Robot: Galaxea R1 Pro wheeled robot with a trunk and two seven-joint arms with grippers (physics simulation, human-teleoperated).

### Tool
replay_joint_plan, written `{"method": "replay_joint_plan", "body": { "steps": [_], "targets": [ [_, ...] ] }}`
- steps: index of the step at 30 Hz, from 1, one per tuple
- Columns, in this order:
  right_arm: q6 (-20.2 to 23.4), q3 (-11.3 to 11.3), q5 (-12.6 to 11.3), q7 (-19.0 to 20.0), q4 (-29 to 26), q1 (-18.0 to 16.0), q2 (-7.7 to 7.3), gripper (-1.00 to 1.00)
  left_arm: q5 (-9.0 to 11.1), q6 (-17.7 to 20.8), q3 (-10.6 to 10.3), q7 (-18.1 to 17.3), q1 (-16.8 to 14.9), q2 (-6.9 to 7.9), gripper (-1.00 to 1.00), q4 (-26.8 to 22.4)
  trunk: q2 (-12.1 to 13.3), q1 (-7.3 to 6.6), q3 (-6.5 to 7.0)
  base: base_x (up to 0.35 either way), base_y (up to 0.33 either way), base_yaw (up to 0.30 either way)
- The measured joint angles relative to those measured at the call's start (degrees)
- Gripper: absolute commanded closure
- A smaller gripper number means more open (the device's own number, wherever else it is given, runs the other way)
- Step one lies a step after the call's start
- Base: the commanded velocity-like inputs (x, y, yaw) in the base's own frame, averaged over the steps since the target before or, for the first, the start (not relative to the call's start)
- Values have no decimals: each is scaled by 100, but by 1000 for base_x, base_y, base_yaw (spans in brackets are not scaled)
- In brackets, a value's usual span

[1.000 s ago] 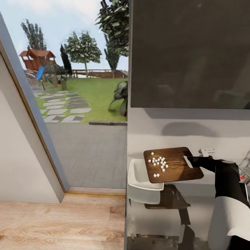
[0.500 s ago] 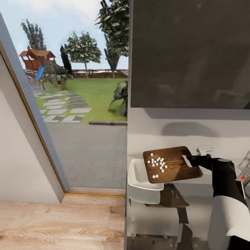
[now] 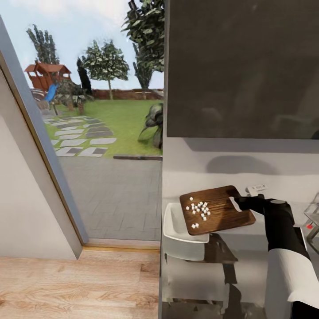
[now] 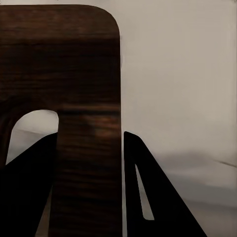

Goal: In the kitchen, take the Vidalia onion out of the sink, dice it on the chopping board with the paring knife, put the diced onion into the bowl on the countertop, then place both the paring knife and the chopping board into the sink.

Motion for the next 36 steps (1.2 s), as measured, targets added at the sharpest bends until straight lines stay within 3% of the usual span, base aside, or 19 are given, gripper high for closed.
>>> {"method": "replay_joint_plan", "body": {
  "steps": [8, 22, 28, 36],
  "targets": [
    [18, 176, -12, -257, -1, 0, 26, 100, 0, 0, -1, 0, 0, 2, -100, 0, 0, 0, 0, 0, 0, 0],
    [51, 308, -22, -301, -42, -8, 20, 100, 5, 9, 4, 0, 0, 8, -100, 0, 0, 0, 0, 0, 0, 0],
    [193, 456, -21, -424, -82, -9, 18, 100, 7, 9, 1, 0, 0, 11, -100, 2, 0, 0, 0, 0, 0, 0],
    [545, 813, -41, -456, -437, -15, 26, 100, 3, 9, 0, 0, 0, 7, -100, 2, 0, 0, 0, 0, 0, 0]
  ]
}}
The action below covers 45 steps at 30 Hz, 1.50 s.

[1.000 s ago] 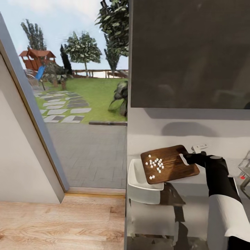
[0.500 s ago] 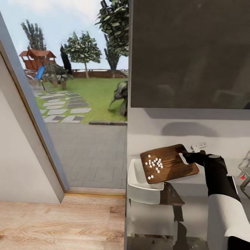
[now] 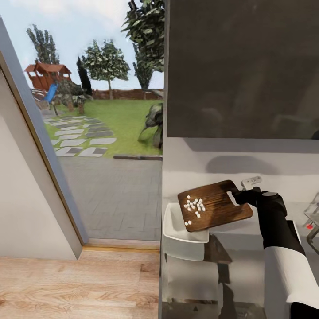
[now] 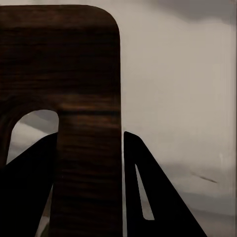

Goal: In the kitchen, take the Vidalia onion out of the sink, dice it on the chopping board with the paring knife, put the diced onion into the bowl on the countertop, then place both the paring knife and the chopping board into the sink.

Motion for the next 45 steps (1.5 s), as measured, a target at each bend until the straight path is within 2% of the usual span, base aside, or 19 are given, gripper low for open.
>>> {"method": "replay_joint_plan", "body": {
  "steps": [7, 16, 24, 45],
  "targets": [
    [146, 51, 5, -2, -112, -3, 3, 100, 0, 0, -1, -1, 0, -2, -100, -2, 0, 0, 0, 0, 0, 0],
    [259, 68, 5, -3, -386, -3, 77, 100, -1, 0, -2, -5, 0, -5, -100, -1, 0, 0, 0, 0, 0, 0],
    [456, 358, 4, -2, -627, -4, 73, 100, 0, 0, -2, -5, 0, -5, -100, -2, 0, 0, 0, 0, 0, 0],
    [448, 412, 45, -2, -768, -3, 41, 100, 2, 0, -2, -3, 0, -5, -100, -1, 0, 0, 0, 0, 0, 0]
  ]
}}
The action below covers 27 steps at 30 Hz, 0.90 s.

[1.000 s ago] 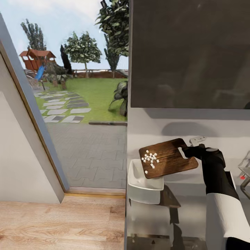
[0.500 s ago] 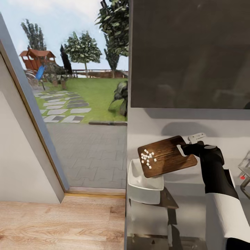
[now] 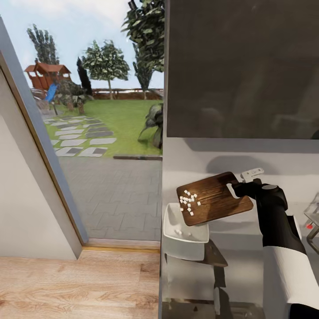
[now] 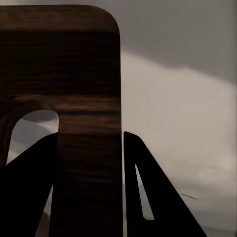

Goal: In the kitchen, take the Vidalia onion out of the sink, dice it on the chopping board with the paring knife, put the diced onion into the bowl on the countertop, then place both the paring knife and the chopping board into the sink.

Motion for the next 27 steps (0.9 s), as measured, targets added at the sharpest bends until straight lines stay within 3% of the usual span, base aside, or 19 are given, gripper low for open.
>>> {"method": "replay_joint_plan", "body": {
  "steps": [18, 24, 27],
  "targets": [
    [-10, 0, 62, -13, -65, 0, -30, 100, -1, 17, 0, -6, 0, -5, -100, 4, 0, 0, 0, 0, 0, 0],
    [-19, -1, 507, -8, -111, 0, -23, 100, -3, 18, 0, -6, 0, -4, -100, 5, 0, 0, 0, 0, 0, 0],
    [-18, -1, 588, -6, -147, 0, -22, 100, -1, 18, 0, -6, 0, -5, -100, 3, 0, 0, 0, 0, 0, 0]
  ]
}}
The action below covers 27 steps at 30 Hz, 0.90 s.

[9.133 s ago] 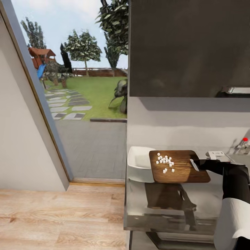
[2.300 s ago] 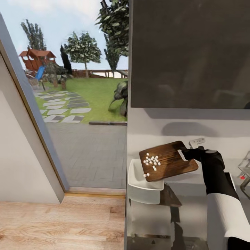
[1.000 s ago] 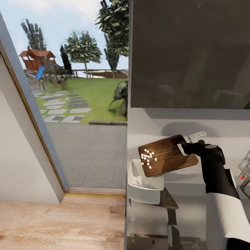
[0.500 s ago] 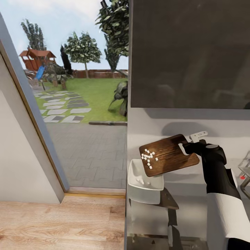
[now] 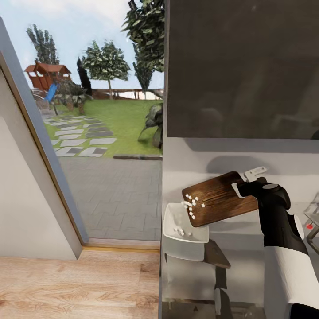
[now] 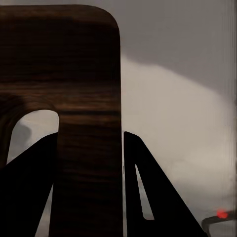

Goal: In the kitchen, take the Vidalia onion out of the sink, dice it on the chopping board with the paring knife, put the diced onion into the bowl on the countertop, then place both the paring knife and the chopping board into the sink.

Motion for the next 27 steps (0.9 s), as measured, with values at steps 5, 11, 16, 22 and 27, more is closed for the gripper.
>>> {"method": "replay_joint_plan", "body": {
  "steps": [5, 11, 16, 22, 27],
  "targets": [
    [2, 0, 25, -2, -18, 0, 1, 100, 1, 0, 0, 0, 0, -2, -100, 1, 0, 0, 0, 0, 0, 0],
    [7, 80, 25, -2, -20, 0, 1, 100, 4, 0, 0, 0, 0, -1, -100, 2, 0, 0, 0, 0, 0, 0],
    [3, 385, 161, -2, -22, 0, 1, 100, 3, 0, 0, 0, 0, 4, -100, 4, 0, 0, 0, 0, 0, 0],
    [9, 585, 402, 4, -28, 0, 16, 100, 3, 174, 2, -3, 0, 12, -100, 4, 0, 0, 0, 0, 0, 0],
    [13, 641, 443, 6, -29, 0, 33, 100, -3, 310, 1, -91, 0, 6, -100, 2, 0, 0, 0, 0, 0, 0]
  ]
}}
